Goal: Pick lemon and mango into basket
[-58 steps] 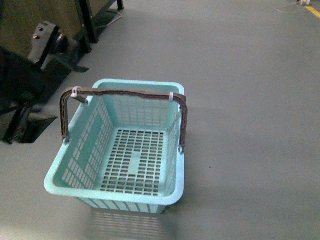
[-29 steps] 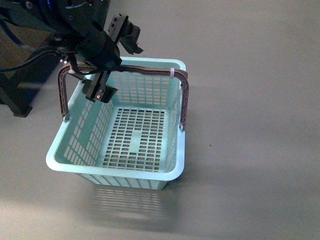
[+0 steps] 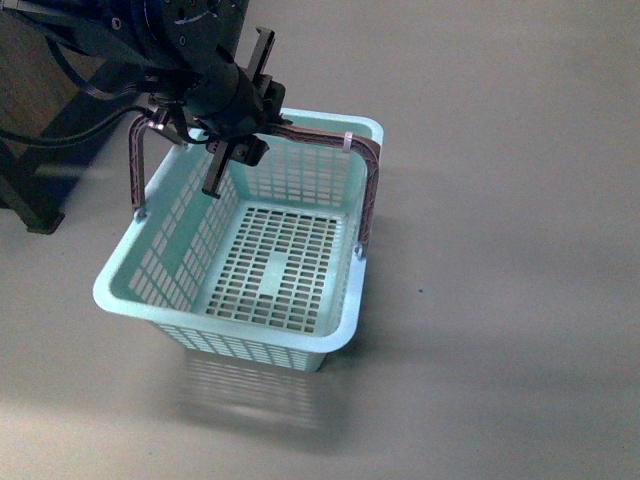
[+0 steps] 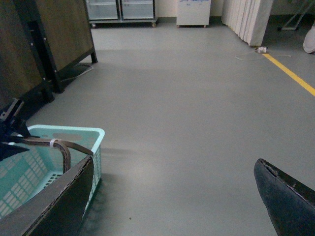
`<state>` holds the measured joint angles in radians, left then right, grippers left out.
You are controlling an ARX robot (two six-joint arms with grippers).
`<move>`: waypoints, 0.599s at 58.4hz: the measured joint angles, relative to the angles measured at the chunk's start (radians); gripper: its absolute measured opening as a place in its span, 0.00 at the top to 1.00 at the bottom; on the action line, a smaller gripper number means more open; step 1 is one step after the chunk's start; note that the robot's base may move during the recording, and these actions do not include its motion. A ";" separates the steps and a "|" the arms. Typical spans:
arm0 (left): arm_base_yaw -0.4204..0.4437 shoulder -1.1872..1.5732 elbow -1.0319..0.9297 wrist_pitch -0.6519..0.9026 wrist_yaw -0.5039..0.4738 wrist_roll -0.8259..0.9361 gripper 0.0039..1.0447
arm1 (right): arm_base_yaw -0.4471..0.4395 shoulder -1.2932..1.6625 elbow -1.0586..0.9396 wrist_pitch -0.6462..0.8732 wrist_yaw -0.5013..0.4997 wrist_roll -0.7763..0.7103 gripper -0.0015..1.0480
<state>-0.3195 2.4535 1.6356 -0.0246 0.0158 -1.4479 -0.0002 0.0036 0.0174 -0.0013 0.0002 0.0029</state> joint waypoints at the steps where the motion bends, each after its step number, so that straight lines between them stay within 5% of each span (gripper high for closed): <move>1: 0.000 -0.001 -0.001 0.001 0.001 -0.004 0.85 | 0.000 0.000 0.000 0.000 0.000 0.000 0.08; 6: 0.002 -0.023 -0.025 0.016 0.009 -0.005 0.94 | 0.000 0.000 0.000 0.000 0.000 0.000 0.08; 21: 0.033 -0.204 -0.219 0.135 -0.016 0.017 0.95 | 0.000 0.000 0.000 0.000 0.000 0.000 0.08; 35: 0.092 -0.650 -0.507 0.263 -0.049 -0.047 0.95 | 0.000 0.000 0.000 0.000 0.000 0.000 0.08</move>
<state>-0.2279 1.8038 1.1282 0.2382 -0.0330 -1.4944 -0.0002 0.0036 0.0174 -0.0013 0.0002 0.0029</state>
